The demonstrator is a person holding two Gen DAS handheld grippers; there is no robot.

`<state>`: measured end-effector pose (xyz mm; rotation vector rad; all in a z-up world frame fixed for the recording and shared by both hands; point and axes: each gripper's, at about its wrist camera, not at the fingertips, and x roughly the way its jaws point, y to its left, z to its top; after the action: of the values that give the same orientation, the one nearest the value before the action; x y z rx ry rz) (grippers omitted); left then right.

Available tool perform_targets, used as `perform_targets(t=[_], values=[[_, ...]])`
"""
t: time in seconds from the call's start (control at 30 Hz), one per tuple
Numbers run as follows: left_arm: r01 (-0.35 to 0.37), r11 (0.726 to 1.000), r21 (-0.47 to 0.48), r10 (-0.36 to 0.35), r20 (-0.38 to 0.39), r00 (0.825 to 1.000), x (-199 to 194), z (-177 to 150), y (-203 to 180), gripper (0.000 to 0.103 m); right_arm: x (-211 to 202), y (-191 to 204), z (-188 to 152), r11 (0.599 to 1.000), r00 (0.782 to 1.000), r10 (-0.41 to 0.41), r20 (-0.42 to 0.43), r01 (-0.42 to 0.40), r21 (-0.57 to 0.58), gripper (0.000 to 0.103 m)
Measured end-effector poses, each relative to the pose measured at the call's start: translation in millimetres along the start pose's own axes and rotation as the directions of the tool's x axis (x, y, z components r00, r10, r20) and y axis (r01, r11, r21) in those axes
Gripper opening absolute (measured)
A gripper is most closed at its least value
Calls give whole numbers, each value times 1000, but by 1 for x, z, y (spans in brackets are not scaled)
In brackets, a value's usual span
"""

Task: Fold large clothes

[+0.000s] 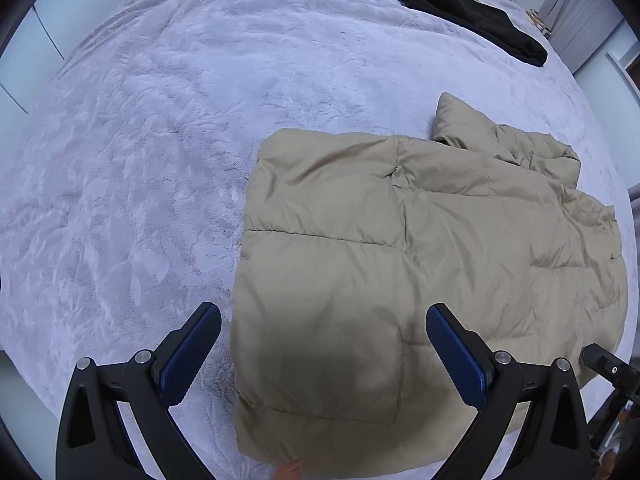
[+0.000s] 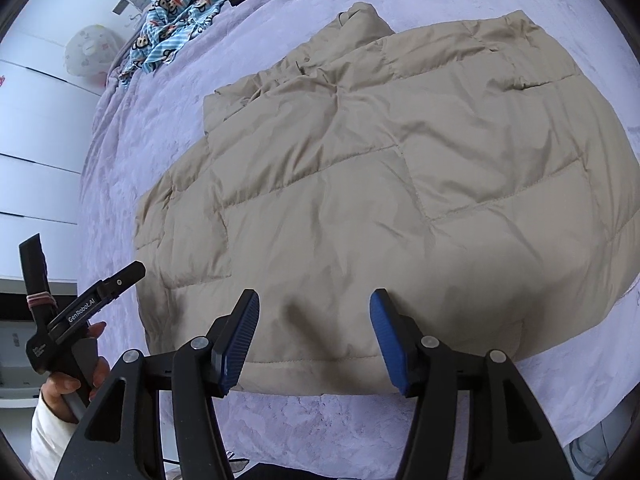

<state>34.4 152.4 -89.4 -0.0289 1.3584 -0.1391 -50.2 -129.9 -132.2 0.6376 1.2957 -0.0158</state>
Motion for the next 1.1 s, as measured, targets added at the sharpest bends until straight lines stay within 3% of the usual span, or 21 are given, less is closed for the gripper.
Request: perform_targets(t=[0.2,0.3,0.33,0.53,0.6,0.67,0.9,1.0,1.1], values=[[5,1000,2,-5,-10,1000,0,-7,9,103,3,7,-2,1000,1000,2,6,-2,-5,62],[11,1000,-5,-11,-24,1000,3,-10,15,103,5,8,-4,1000,1000,7,13,-7,-4,92],[8,1000,-7,-9,-30,1000,4,-11,16,103,4,9,-5,1000,1000,8,20,-8,-3,98],[6,1000,-17,-6,-55,998,13,-16,31,103,11,12,-8,1000,1000,1,-10,-2,-16,98],[68,998,-10,-69,-82,994,18,-17,38,103,14,13,-8,1000,999,4,-36,-5,-21,98],[144,989,-29,-147,-113,983,23,-18,51,103,17,13,-10,1000,999,-1,-49,0,-17,98],[287,952,-101,-299,-137,944,38,-22,105,103,26,5,-14,1000,997,7,-72,-5,27,98],[375,918,-127,-392,-154,907,50,-18,122,103,29,4,-15,1000,997,4,-80,-2,29,98],[485,858,-167,-510,-172,843,68,-14,126,103,33,5,-14,1000,997,1,-83,2,29,98]])
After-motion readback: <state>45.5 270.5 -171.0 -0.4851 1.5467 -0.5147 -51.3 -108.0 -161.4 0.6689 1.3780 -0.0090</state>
